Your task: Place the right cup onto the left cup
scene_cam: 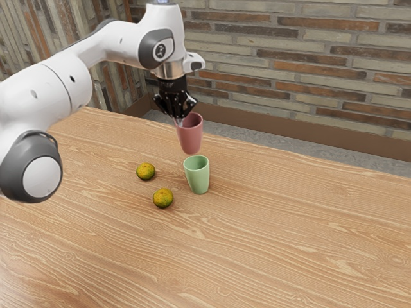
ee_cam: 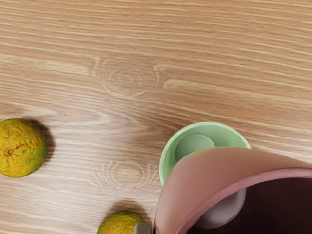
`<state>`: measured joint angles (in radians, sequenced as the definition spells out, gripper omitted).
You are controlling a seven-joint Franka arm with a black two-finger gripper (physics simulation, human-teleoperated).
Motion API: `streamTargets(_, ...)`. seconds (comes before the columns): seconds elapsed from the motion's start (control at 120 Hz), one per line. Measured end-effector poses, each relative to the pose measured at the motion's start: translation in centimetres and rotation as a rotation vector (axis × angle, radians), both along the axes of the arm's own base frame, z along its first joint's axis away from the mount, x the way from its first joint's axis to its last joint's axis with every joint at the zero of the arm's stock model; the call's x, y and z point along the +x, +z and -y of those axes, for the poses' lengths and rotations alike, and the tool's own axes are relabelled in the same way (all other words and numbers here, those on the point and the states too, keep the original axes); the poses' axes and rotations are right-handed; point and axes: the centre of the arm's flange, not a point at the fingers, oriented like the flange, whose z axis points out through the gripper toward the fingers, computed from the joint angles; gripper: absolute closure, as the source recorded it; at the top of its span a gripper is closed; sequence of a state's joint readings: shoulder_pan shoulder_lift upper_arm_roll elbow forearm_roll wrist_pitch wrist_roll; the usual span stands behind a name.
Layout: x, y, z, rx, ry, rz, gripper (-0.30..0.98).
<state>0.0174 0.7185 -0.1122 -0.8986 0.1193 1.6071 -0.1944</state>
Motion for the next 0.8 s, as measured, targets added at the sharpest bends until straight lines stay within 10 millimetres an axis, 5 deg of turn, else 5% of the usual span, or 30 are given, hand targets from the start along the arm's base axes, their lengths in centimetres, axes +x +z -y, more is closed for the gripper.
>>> streamTargets(0.8, 0.8, -4.1, 0.3, -0.003, -0.016, -0.04, 0.79)
